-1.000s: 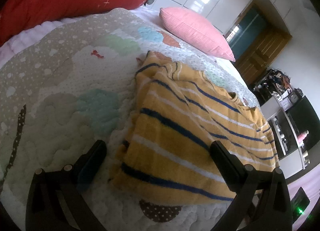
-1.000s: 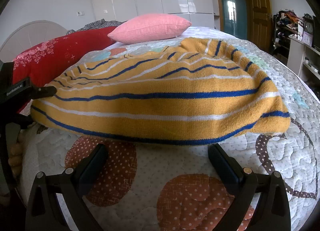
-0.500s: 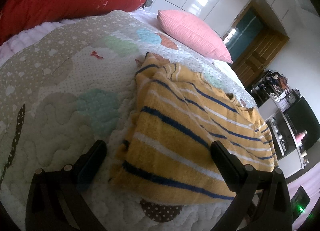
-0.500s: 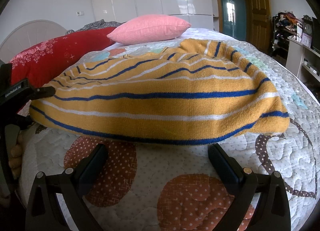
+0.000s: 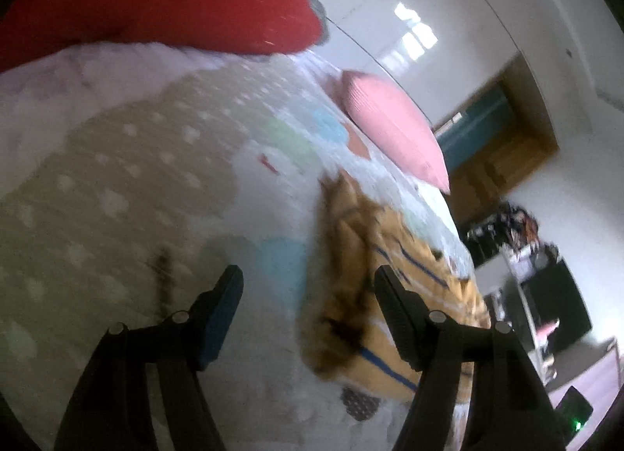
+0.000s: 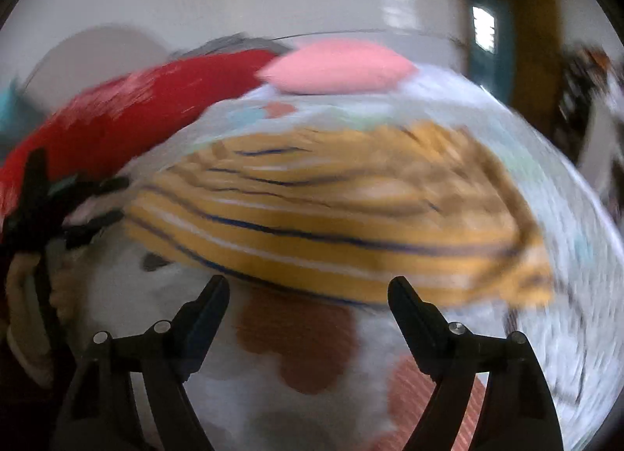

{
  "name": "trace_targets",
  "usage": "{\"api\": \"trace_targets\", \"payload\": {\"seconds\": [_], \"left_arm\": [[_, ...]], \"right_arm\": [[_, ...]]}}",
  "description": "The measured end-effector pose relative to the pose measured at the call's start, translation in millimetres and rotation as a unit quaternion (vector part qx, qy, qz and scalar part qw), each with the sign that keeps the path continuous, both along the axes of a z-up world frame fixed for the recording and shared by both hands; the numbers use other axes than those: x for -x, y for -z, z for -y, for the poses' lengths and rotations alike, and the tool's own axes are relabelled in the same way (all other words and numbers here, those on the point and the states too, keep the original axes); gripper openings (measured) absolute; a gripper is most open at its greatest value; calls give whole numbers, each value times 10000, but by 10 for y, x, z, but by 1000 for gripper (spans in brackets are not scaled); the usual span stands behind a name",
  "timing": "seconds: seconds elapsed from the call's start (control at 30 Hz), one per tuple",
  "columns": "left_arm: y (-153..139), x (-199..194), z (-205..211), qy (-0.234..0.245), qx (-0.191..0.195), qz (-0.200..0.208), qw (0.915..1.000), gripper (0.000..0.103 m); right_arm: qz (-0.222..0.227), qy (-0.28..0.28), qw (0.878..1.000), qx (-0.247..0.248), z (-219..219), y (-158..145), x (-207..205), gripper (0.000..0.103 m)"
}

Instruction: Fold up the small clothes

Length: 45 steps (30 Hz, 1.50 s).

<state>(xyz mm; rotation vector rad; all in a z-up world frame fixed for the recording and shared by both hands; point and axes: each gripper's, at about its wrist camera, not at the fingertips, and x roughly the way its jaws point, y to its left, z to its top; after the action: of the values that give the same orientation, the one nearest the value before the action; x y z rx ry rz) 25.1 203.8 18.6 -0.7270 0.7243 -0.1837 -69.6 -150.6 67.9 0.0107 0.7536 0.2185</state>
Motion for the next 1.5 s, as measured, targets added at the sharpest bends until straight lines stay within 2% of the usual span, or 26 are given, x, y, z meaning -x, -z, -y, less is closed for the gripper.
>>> {"api": "trace_targets", "payload": {"seconds": [0.13,0.23,0.33,0.43,0.5,0.57,0.63,0.7,0.8,0.9,0.97,1.0,1.07,1.1,1.2,1.33,1.5], "left_arm": [[-19,8,-184,-241,-4,-40,9997,69],[-26,42,-311,-364,-31,-68,9993,69],[23,47,-463,-544,127,-152,9983,69],[39,52,-606,-692,271,-183,9971,69],[42,62,-681,-766,302,-180,9964,70],[49,63,-715,-808,312,-191,9961,70],[61,69,-742,-820,372,-215,9957,70],[62,70,-755,-818,399,-212,9956,70],[65,80,-755,-806,355,-202,9959,71],[59,99,-760,-808,327,-207,9960,71],[61,97,-764,-799,319,-221,9961,71],[55,91,-741,-791,305,-227,9961,71],[47,82,-723,-784,266,-238,9963,72],[44,70,-699,-765,239,-250,9965,72],[34,34,-602,-681,172,-266,9972,72],[25,-13,-445,-616,-39,-280,9977,72],[28,-67,-253,-500,-201,-323,9980,72]], "right_arm": [[-85,-968,9932,647,-711,29,-287,88],[-36,-1545,9792,1315,-1252,154,-514,87],[-151,-1685,9701,1740,-1568,308,-737,87],[-423,-1678,9715,1617,-1654,329,-1009,87],[-712,-1640,9764,1213,-1655,244,-1191,87],[-998,-1548,9814,544,-1585,100,-1375,87],[-1158,-1355,9840,77,-1570,-27,-1546,89],[-1190,-1203,9855,136,-1705,-72,-1642,92],[-1371,-1043,9813,861,-1986,79,-1793,92],[-1516,-919,9636,2000,-2277,410,-1861,90],[-1400,-895,9563,2407,-2361,530,-1845,83],[-1314,-882,9573,2418,-2359,521,-1808,64],[-1221,-717,9551,2603,-2314,479,-1789,36],[-1212,-760,9569,2526,-2274,445,-1787,30],[-1140,-792,9675,2114,-2043,261,-1773,25],[-912,-530,9865,1250,-1503,-146,-1771,24],[-780,161,9946,671,-421,-484,-1772,24]]}}
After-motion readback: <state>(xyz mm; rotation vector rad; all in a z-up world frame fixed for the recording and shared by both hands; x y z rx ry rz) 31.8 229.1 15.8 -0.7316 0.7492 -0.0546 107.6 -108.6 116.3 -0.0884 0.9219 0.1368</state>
